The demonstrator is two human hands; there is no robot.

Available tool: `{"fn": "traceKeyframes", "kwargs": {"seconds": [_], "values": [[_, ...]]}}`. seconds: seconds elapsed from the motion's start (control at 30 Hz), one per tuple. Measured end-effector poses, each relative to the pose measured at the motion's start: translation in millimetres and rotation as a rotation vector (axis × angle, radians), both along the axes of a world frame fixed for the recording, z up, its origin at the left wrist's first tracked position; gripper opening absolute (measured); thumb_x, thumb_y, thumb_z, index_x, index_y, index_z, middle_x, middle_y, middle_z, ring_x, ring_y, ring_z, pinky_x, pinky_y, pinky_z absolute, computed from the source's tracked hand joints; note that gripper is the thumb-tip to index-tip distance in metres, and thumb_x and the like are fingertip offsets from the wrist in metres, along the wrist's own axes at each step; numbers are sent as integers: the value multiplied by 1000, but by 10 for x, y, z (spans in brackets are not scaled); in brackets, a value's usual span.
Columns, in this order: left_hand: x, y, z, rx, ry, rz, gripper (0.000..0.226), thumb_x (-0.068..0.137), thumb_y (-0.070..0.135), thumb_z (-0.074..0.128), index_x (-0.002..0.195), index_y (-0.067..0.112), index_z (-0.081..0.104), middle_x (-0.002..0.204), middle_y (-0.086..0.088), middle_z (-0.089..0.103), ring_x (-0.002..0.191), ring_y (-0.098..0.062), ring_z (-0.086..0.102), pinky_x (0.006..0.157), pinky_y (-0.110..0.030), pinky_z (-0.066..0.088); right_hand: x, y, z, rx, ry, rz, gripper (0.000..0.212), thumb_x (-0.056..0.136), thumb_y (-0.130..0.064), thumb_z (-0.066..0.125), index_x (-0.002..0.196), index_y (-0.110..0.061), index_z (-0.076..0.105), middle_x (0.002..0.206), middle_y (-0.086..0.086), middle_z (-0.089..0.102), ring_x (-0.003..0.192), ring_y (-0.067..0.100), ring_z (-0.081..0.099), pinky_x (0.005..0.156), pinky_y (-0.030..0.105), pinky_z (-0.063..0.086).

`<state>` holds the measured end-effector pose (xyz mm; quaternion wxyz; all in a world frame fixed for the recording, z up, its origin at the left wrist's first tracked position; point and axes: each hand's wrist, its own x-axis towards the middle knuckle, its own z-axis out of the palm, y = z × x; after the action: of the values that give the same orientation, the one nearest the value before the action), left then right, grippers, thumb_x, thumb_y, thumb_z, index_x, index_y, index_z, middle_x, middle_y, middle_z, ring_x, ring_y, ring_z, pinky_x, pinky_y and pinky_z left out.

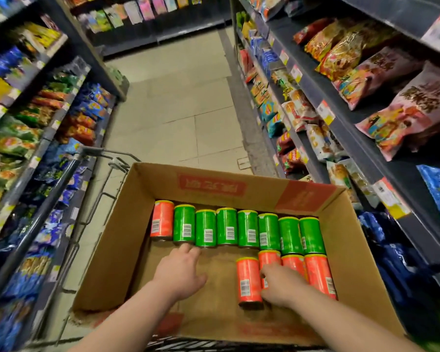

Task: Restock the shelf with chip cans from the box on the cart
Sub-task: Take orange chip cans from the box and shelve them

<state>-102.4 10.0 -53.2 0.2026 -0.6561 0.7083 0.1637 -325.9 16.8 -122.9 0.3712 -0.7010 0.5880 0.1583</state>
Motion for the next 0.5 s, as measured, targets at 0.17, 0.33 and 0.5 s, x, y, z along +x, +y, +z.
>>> {"fn": "traceKeyframes", "kwargs": {"seconds": [0.17, 0.33, 0.5], "values": [[328, -380, -187, 17, -3, 71, 72, 84, 52, 55, 144, 21, 30, 145, -3, 32, 131, -24, 36, 103, -38, 41, 154, -45, -240, 140, -52, -158, 44, 85, -31, 58, 126, -18, 49, 130, 5, 54, 117, 25, 55, 94, 29, 43], [689, -812, -346, -16, 31, 282, 78, 82, 50, 59, 144, 18, 25, 146, -6, 30, 131, -29, 34, 103, -41, 40, 332, -107, -458, 206, -66, -258, 50, 82, -34, 59, 127, -17, 46, 131, 5, 52, 117, 25, 54, 96, 30, 44], [885, -1161, -530, -17, 90, 475, 89, 81, 41, 63, 150, 15, 13, 154, -13, 17, 139, -34, 24, 110, -44, 31, 511, -167, -630, 271, -30, -344, 64, 86, -31, 58, 141, -16, 29, 135, 6, 47, 120, 25, 52, 101, 35, 43]]}}
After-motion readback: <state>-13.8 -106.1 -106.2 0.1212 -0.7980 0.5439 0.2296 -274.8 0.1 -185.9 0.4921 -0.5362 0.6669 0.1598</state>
